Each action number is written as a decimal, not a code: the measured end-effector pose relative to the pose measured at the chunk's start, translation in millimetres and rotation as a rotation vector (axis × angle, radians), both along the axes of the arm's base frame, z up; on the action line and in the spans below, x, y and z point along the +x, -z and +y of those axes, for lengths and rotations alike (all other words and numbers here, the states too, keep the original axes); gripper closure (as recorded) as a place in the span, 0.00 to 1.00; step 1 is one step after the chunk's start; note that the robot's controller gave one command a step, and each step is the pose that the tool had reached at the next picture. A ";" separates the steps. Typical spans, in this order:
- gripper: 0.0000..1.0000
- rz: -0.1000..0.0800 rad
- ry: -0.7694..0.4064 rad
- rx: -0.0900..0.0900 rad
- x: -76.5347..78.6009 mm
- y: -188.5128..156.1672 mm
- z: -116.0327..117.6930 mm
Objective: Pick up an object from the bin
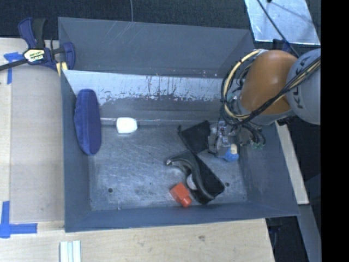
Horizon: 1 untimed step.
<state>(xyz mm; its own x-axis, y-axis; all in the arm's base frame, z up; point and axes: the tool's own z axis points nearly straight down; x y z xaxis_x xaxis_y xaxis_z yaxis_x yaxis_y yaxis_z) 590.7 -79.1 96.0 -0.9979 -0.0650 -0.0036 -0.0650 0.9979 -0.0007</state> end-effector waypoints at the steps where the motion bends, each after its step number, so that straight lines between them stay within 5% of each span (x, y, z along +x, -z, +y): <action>1: 0.00 0.000 0.000 0.000 0.0 0.0 0.0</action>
Offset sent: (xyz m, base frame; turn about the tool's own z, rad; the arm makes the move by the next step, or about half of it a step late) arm 0.0000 0.0000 0.0000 0.0000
